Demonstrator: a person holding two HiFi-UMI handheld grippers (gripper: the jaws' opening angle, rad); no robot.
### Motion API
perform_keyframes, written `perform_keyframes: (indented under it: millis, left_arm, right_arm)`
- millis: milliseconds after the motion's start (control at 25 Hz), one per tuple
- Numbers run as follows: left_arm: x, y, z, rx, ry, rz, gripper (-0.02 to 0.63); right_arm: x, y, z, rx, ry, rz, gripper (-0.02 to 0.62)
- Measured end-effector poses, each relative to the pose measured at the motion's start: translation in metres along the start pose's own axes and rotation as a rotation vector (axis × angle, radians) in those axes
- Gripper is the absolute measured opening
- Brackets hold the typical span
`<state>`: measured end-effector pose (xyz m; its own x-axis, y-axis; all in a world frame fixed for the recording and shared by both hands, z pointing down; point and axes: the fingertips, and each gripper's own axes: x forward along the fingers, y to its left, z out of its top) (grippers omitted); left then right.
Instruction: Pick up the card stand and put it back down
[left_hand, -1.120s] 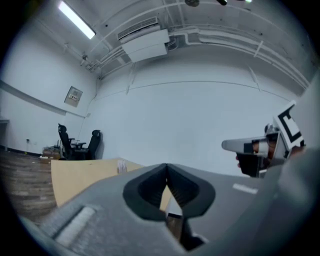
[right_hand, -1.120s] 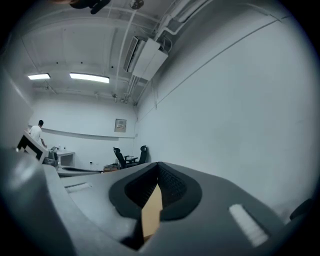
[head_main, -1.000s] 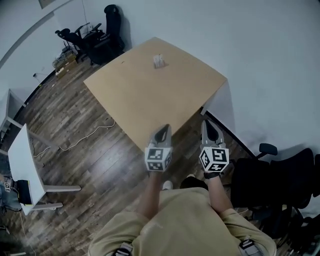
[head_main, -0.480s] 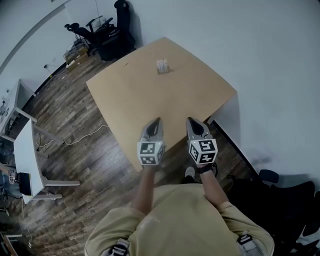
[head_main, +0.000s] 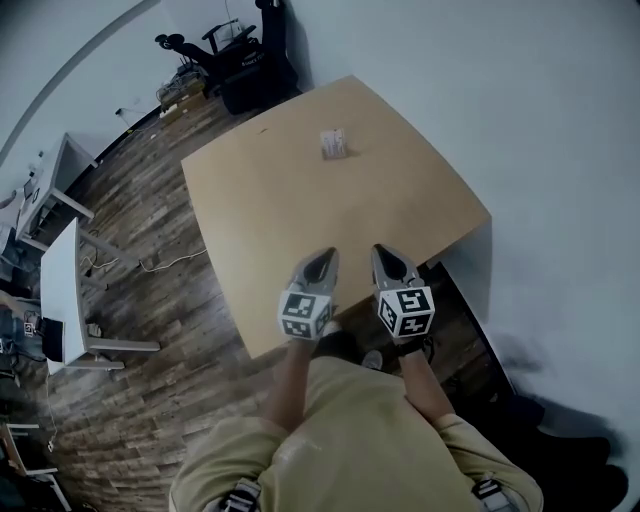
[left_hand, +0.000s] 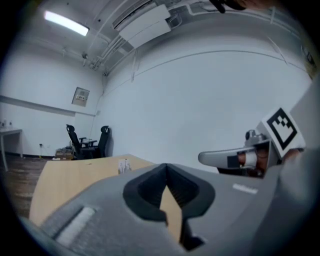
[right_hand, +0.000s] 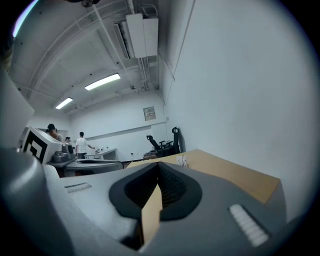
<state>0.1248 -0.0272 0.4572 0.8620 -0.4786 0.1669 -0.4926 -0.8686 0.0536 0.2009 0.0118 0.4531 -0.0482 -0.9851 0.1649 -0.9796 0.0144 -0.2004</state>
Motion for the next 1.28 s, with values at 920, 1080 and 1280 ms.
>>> perform_keyframes:
  millis: [920,1080,1280]
  left_arm:
    - [0.176,0.197,-0.089,-0.037,0.208,0.025,0.003]
    - [0.208,0.265,-0.105,-0.034,0.259,0.022,0.005]
    - [0.259,0.327,-0.124,0.022,0.282,-0.043,0.169]
  right_arm:
    - [0.218,-0.131,-0.070,0.084,0.212,0.067,0.003]
    - [0.274,-0.141,-0.065,0.075,0.189,0.136,0.003]
    - [0.329,-0.161,-0.083,0.047,0.211,0.155,0.003]
